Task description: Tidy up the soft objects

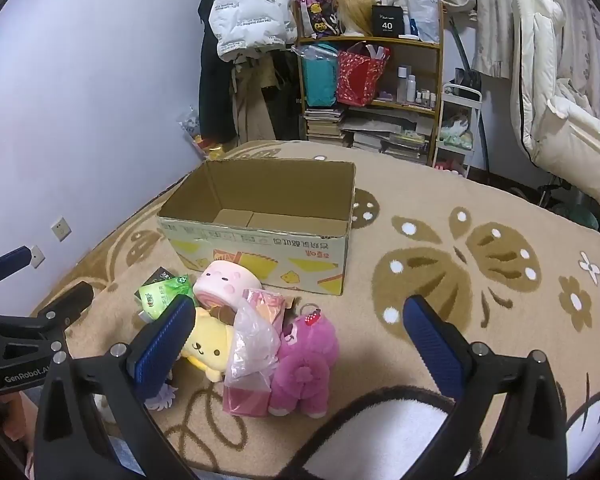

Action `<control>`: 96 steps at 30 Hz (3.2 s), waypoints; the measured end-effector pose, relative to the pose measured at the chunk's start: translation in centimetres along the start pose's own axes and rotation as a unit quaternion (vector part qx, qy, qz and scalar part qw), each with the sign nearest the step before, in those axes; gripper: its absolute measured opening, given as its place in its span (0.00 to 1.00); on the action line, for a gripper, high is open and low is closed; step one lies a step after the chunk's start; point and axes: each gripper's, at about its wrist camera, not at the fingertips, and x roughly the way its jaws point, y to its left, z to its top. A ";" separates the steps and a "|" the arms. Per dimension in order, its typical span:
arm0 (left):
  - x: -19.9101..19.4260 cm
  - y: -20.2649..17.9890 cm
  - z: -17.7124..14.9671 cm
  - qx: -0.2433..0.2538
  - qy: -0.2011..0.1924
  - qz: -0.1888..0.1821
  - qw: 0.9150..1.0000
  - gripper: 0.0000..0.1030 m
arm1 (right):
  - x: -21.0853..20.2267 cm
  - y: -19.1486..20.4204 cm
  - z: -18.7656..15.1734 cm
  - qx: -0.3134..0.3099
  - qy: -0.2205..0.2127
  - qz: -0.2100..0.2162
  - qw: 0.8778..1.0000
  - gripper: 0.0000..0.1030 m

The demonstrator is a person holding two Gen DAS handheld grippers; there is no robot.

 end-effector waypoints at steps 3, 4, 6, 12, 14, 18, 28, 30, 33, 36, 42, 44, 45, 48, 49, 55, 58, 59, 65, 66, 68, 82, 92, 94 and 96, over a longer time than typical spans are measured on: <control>0.0 0.0 0.0 0.001 0.002 0.000 1.000 1.00 | 0.0 0.0 0.1 0.000 0.000 0.000 1.000 1.00; 0.0 0.0 0.0 0.001 0.002 -0.001 1.000 1.00 | 0.0 0.0 0.0 0.000 0.000 0.000 1.000 1.00; 0.0 0.0 0.0 0.000 0.002 -0.001 1.000 1.00 | -0.1 -0.1 0.1 0.000 0.000 0.000 1.000 1.00; 0.0 0.0 0.0 0.001 0.002 0.000 1.000 1.00 | -0.2 -0.1 0.1 0.001 0.000 0.001 1.000 1.00; 0.0 0.0 0.0 0.001 0.002 0.000 1.000 1.00 | -0.2 -0.1 0.2 0.002 0.001 0.002 1.000 1.00; 0.0 -0.1 0.0 0.001 0.001 0.001 1.000 1.00 | 0.1 0.0 0.0 0.002 0.001 0.001 1.000 1.00; 0.1 -0.2 -0.1 0.003 0.004 0.002 1.000 1.00 | 0.0 0.0 0.1 0.002 0.001 0.002 1.000 1.00; 0.2 -0.2 -0.1 0.004 0.004 0.002 1.000 1.00 | 0.1 0.1 0.2 0.002 0.002 0.002 1.000 1.00; 0.2 -0.3 -0.1 0.004 0.005 0.002 1.000 1.00 | 0.1 -0.2 -0.1 0.002 0.002 0.002 1.000 1.00; 0.2 -0.2 -0.1 0.003 0.006 0.002 1.000 1.00 | 0.1 -0.1 -0.1 0.002 0.002 0.001 1.000 1.00; 0.2 -0.2 -0.1 0.005 0.006 0.003 1.000 1.00 | 0.1 -0.1 -0.1 0.002 0.002 0.002 1.000 1.00; 0.2 -0.2 -0.2 0.004 0.006 0.002 1.000 1.00 | 0.1 0.0 -0.1 0.001 0.002 0.001 1.000 1.00; 0.2 -0.2 -0.1 0.005 0.006 0.003 1.000 1.00 | 0.1 0.0 -0.1 0.001 0.002 0.001 1.000 1.00; 0.2 -0.2 -0.1 0.004 0.006 0.002 1.000 1.00 | 0.1 0.0 -0.1 0.001 0.001 0.001 1.000 1.00; 0.2 -0.2 -0.1 0.005 0.006 0.003 1.000 1.00 | 0.1 -0.1 -0.1 0.001 0.001 0.001 1.000 1.00; 0.2 -0.3 -0.1 0.007 0.007 0.005 1.000 1.00 | 0.1 0.0 -0.1 0.000 0.001 0.001 1.000 1.00; 0.3 -0.2 -0.2 0.006 0.008 0.003 1.000 1.00 | 0.1 0.0 -0.1 -0.001 0.001 0.000 1.000 1.00; 0.2 -0.2 -0.2 0.005 0.008 0.003 1.000 1.00 | 0.1 0.0 -0.1 -0.001 0.002 0.000 1.000 1.00; 0.2 -0.3 -0.2 0.007 0.008 0.003 1.000 1.00 | 0.1 0.0 -0.1 -0.001 0.002 0.000 1.000 1.00; 0.2 -0.3 -0.2 0.006 0.008 0.003 1.000 1.00 | 0.1 0.0 -0.1 -0.001 0.002 0.000 1.000 1.00; 0.2 -0.3 -0.2 0.007 0.009 0.003 1.000 1.00 | 0.1 0.0 -0.1 0.000 0.001 0.000 1.000 1.00; 0.4 -0.3 -0.2 0.007 0.019 0.003 1.000 1.00 | 0.1 0.3 -0.2 -0.002 0.002 -0.002 1.000 1.00; 2.2 0.1 -0.1 -0.008 0.057 -0.006 0.998 1.00 | 1.3 -0.6 -0.1 0.004 0.021 -0.001 1.000 1.00; 2.8 0.3 -0.1 -0.015 0.068 -0.011 0.998 1.00 | 1.6 -0.7 -0.1 0.006 0.025 -0.003 1.000 1.00; 3.4 0.4 -0.1 -0.020 0.082 -0.012 0.996 1.00 | 2.0 -0.7 0.0 0.007 0.031 -0.005 0.999 1.00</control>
